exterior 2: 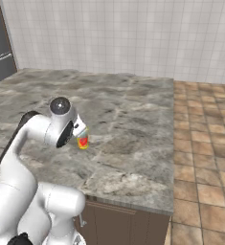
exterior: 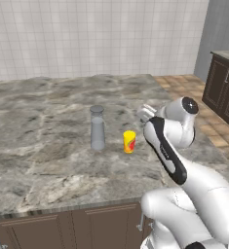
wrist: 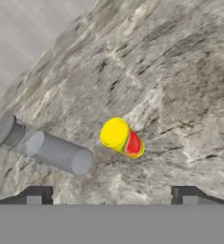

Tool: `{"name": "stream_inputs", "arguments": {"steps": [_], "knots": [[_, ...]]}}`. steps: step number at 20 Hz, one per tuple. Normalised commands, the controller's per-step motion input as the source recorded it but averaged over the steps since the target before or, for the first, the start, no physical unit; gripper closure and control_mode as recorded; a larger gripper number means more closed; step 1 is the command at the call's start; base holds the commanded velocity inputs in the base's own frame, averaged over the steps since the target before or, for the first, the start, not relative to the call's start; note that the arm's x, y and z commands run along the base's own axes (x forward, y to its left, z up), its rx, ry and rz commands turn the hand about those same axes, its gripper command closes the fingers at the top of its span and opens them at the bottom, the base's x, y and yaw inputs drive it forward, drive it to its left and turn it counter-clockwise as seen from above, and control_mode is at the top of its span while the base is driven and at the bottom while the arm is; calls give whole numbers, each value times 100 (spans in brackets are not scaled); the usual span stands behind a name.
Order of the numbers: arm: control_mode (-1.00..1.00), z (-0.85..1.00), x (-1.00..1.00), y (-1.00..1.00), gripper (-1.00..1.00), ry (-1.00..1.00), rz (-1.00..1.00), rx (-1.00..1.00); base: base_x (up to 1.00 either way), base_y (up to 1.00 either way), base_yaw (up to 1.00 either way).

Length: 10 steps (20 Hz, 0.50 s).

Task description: Place the pitcher and cup on the dining counter for serving.

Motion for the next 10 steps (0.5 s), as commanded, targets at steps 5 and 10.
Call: {"name": "stream_inputs", "arguments": {"steps": [5,10], "knots": [[-100,42,-100,0,-100,-23,0,0,0,0,0],[-100,51,-100,0,-100,-18,1,-7,0,0,0]]}}
